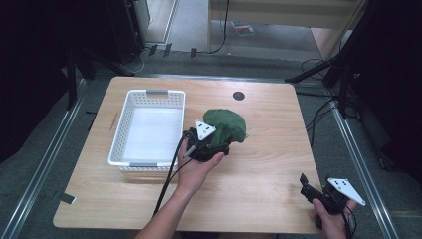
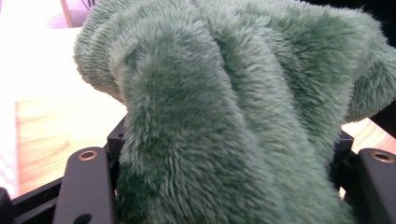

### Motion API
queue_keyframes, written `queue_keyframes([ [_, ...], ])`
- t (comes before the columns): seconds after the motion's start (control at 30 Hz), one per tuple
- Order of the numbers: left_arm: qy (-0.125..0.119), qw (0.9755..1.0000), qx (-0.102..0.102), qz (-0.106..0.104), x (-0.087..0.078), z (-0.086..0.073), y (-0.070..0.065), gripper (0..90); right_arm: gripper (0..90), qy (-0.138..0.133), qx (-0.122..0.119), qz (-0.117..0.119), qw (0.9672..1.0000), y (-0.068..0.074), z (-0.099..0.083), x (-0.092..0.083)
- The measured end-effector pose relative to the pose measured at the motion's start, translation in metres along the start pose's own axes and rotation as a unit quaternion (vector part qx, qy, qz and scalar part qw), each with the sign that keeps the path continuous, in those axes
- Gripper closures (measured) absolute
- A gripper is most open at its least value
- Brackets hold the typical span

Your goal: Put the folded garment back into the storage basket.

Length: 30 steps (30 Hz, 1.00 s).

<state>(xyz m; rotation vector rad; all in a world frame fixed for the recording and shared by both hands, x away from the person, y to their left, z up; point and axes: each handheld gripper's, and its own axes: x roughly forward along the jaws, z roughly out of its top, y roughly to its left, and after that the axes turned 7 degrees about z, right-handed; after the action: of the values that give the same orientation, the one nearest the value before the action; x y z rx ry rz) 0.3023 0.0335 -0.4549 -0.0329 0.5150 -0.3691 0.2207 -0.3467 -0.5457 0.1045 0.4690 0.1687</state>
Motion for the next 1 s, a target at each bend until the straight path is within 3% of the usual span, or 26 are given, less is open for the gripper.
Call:
queue_keyframes([
  [0.47, -0.013, 0.9995, -0.016, 0.023, -0.012, 0.009, 0.032, 30.9, 13.2, 0.000, 0.000, -0.001, 1.0000, 0.000, 0.000, 0.000],
  [1.0, -0.026, 0.9966, -0.044, 0.065, -0.026, 0.014, 0.078, 30.7, 13.2, 0.000, 0.000, -0.001, 1.0000, 0.000, 0.000, 0.000],
])
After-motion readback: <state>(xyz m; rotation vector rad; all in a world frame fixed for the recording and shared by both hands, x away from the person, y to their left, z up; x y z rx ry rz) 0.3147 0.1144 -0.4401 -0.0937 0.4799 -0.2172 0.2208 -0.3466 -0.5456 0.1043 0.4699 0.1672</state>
